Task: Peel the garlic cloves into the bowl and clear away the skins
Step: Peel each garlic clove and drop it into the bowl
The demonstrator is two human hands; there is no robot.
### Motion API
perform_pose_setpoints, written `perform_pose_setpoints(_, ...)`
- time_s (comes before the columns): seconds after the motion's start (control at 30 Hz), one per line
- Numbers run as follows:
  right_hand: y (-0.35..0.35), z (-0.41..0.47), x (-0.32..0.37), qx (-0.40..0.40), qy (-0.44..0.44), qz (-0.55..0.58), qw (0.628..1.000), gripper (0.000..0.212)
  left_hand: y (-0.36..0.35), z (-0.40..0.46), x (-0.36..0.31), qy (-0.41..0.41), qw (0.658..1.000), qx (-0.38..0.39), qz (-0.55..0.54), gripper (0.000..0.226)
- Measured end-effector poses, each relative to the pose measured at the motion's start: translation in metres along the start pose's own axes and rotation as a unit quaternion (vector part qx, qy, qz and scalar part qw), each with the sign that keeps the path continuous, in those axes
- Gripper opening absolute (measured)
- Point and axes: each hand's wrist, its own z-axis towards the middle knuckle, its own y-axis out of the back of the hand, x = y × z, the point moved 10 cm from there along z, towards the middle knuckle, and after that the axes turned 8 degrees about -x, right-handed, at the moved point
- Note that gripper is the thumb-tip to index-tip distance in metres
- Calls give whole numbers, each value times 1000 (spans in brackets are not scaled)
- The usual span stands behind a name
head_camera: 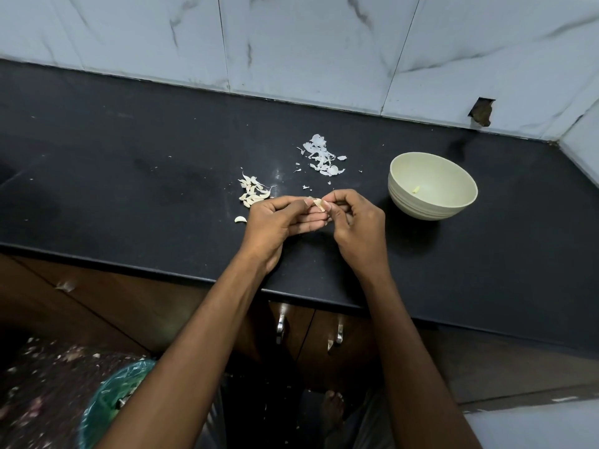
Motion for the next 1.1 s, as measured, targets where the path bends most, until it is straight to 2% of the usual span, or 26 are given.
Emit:
perform_pose_setpoints(0.2, 4, -1, 3, -11, -21, 38, 999, 10, 2, -2, -2, -11, 1000, -12, -9, 15)
perform_pose_setpoints(0.37, 2, -1, 4, -3, -16, 37, 999, 21, 6, 1, -1, -29, 999, -37, 9, 14)
perform_pose_setpoints(0.6, 3, -3, 13, -7, 62, -19, 998, 15, 3, -3, -8, -73, 996, -38, 43, 10)
perform_pose_setpoints(0.83, 4, -1, 8, -7, 6, 7, 1000, 9, 2, -5, -12, -98, 992, -51, 53, 5)
perform_pose_setpoints(1.1, 2, -1, 5, -4, -13, 1, 1000, 10, 4, -5, -12, -125, 986, -64, 85, 9)
